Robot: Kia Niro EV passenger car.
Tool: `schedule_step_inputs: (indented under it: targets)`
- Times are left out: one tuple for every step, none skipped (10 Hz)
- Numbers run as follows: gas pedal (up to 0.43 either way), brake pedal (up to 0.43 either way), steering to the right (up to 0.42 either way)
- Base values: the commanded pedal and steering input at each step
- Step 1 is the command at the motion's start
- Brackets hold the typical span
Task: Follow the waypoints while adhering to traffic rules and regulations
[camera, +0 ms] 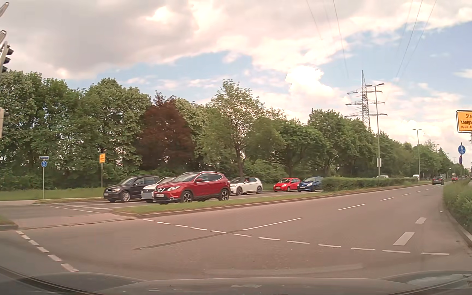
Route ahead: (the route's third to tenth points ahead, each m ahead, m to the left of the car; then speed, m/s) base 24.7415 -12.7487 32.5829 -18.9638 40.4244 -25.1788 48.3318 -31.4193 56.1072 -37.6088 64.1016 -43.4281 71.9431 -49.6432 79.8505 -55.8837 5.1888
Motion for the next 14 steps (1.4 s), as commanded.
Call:
schedule_step_inputs:
  targets:
    - [0.197, 0.018, 0.284]
    - [0.209, 0.018, 0.283]
    - [0.209, 0.018, 0.283]
    - [0.209, 0.018, 0.275]
    - [0.209, 0.018, 0.266]
    - [0.209, 0.018, 0.26]
    - [0.209, 0.018, 0.256]
    - [0.209, 0.018, 0.245]
    - [0.209, 0.018, 0.231]
    - [0.209, 0.018, 0.213]
    - [0.209, 0.018, 0.189]
    - [0.209, 0.018, 0.159]
    - [0.209, 0.018, 0.13]
    - [0.209, 0.018, 0.109]
